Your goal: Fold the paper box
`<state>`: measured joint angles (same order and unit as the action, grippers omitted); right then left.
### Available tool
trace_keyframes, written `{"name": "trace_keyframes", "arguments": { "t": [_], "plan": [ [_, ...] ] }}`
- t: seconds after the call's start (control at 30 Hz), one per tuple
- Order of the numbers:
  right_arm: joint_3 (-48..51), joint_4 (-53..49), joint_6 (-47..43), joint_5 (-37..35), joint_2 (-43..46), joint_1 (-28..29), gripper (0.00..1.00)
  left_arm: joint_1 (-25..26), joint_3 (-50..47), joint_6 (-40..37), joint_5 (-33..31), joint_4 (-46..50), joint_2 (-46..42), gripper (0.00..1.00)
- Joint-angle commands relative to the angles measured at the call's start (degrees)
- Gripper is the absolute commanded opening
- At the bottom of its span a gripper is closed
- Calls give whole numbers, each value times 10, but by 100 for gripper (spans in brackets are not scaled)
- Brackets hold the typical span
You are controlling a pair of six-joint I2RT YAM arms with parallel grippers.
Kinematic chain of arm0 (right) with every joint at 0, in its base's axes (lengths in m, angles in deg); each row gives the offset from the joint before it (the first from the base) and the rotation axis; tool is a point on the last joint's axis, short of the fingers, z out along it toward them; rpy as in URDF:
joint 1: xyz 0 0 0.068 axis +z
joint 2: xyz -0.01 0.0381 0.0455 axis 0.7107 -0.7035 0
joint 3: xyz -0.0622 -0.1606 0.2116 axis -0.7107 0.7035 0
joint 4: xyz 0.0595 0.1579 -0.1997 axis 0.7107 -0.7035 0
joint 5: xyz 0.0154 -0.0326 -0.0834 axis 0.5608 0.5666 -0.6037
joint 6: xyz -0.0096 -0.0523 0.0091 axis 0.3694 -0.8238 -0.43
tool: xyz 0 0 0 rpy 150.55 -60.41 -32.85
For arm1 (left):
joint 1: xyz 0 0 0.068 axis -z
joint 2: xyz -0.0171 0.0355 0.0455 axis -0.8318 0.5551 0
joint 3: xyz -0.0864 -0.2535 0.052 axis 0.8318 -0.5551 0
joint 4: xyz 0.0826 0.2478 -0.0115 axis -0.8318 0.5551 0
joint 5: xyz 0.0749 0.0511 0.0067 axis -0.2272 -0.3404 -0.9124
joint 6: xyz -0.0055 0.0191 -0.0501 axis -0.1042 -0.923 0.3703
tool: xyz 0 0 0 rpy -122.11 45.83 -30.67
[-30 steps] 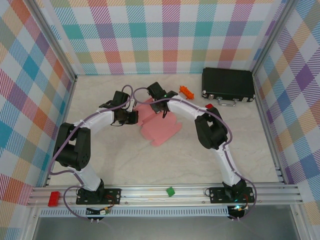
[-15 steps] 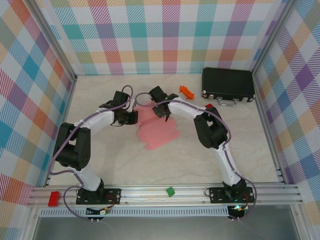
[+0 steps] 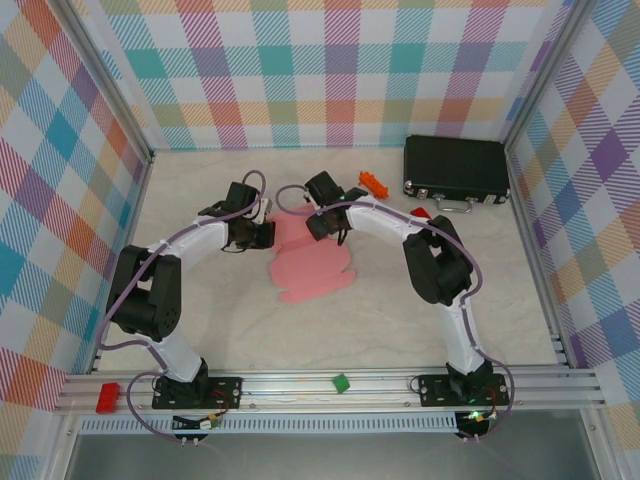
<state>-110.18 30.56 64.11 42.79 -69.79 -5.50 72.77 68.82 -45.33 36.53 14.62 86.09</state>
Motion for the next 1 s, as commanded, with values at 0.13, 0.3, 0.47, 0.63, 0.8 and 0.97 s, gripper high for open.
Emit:
{"name": "trace_keyframes", "arguments": {
  "t": [0.13,0.3,0.47,0.63,0.8,0.97],
  "plan": [
    [56,25,-4,50,56,0,72,5,9,12,-2,5,9,4],
    [99,42,16,92,110,0,74,6,9,15,-10,7,8,3],
    [183,66,87,138,188,-15,74,6,-2,50,-13,-6,-5,3],
    [292,105,214,211,270,-58,73,7,-30,120,-11,-35,-23,3],
    [408,162,317,241,345,-64,72,7,-65,176,-19,-60,-45,3],
    [505,259,405,288,377,-64,71,10,-92,211,-26,-103,-70,3]
  ]
}}
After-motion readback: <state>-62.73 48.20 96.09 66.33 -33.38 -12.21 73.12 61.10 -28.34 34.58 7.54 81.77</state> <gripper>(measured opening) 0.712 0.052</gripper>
